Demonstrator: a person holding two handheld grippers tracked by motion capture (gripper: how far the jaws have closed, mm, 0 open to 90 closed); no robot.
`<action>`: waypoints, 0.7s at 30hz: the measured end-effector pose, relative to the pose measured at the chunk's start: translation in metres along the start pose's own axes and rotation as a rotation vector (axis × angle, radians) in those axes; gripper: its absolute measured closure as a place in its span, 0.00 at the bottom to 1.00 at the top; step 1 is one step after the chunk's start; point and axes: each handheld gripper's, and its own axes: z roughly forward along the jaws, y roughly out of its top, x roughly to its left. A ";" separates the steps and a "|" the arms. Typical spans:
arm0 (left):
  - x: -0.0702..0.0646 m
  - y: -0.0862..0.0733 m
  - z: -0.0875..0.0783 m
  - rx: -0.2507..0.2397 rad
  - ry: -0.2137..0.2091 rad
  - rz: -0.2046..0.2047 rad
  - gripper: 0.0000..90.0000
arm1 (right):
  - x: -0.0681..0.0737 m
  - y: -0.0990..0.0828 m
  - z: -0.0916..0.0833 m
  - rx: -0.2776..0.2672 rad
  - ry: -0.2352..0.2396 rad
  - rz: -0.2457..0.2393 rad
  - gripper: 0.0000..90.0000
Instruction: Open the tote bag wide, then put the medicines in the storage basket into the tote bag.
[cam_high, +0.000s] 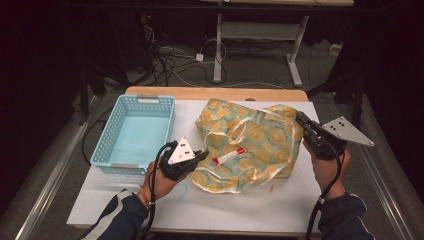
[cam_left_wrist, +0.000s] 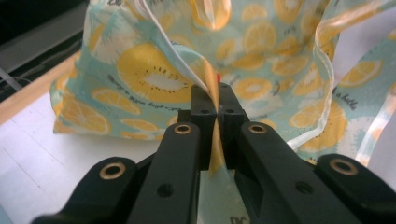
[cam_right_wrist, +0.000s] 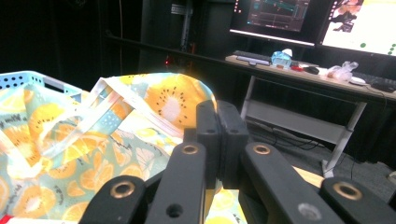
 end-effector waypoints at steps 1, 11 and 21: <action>0.000 0.001 -0.002 -0.009 0.000 -0.002 0.97 | 0.001 0.000 0.000 0.001 0.005 -0.001 1.00; 0.007 0.009 -0.027 -0.132 0.029 -0.040 0.97 | 0.006 -0.001 0.005 0.026 0.047 -0.015 1.00; 0.009 0.026 -0.031 -0.218 0.074 -0.055 0.97 | 0.014 -0.008 0.005 0.084 0.119 -0.058 1.00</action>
